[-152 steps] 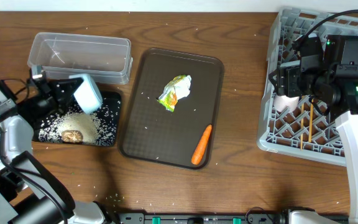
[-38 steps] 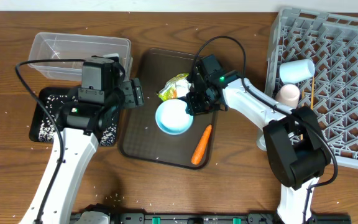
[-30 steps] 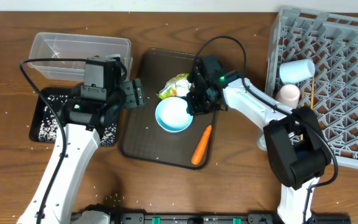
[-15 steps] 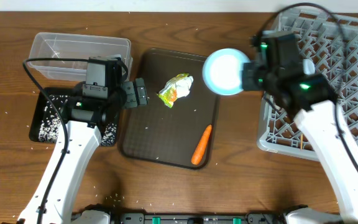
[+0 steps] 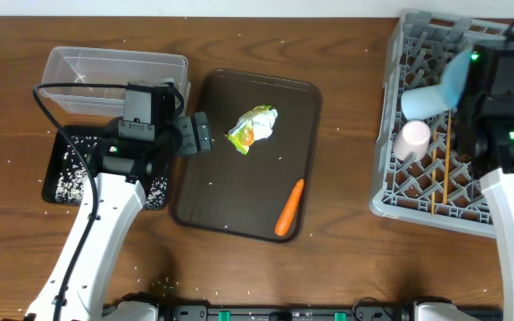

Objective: Sort waste into correct bins and load items into the dishwasher rack
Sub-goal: 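Carry the bowl right over the dish rack with the right gripper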

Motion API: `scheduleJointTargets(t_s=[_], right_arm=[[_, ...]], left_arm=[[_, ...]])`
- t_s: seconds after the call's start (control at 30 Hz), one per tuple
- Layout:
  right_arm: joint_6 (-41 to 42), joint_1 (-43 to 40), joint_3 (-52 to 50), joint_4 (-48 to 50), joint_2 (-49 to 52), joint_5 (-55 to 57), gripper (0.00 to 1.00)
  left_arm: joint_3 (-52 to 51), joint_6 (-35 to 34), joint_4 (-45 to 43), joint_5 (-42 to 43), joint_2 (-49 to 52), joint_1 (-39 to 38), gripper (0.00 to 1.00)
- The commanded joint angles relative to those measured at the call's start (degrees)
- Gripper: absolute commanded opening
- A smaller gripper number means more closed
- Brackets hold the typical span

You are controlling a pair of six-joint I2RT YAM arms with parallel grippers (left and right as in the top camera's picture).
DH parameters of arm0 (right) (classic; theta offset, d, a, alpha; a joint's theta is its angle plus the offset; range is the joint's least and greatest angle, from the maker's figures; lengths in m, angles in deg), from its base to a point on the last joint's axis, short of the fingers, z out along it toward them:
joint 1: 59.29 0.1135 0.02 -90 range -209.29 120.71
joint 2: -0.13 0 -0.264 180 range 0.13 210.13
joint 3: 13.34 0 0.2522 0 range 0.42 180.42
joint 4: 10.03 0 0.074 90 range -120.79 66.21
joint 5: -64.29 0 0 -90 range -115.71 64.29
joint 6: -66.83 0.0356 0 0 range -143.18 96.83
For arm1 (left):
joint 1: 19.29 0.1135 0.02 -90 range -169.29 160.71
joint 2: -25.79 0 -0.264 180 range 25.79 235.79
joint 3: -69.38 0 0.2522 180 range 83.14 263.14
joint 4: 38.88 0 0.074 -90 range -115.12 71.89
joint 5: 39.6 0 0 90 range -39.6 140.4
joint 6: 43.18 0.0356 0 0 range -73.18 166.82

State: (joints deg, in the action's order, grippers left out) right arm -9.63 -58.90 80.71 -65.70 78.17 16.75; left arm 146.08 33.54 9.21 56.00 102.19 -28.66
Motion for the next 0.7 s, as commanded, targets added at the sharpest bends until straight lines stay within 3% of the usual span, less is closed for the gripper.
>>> scheduleJointTargets(t_s=[0.0, 0.13, 0.47, 0.67], right_arm=[[-0.35, -3.19, 0.26, 3.78, 2.19, 11.58, 0.01], [-4.92, -6.80, 0.26, 11.28, 5.38, 11.78, 0.01], [-29.55, -11.67, 0.26, 32.83, 18.97, 20.96, 0.01], [-28.81, -11.30, 0.26, 34.18, 22.01, 21.79, 0.01]], left_arm=[[0.28, 0.09, 0.13, -0.31, 0.35, 0.31, 0.98], [0.28, 0.09, 0.13, -0.31, 0.35, 0.31, 0.98], [0.28, 0.09, 0.13, -0.31, 0.35, 0.31, 0.98], [0.28, 0.09, 0.13, -0.31, 0.35, 0.31, 0.98]])
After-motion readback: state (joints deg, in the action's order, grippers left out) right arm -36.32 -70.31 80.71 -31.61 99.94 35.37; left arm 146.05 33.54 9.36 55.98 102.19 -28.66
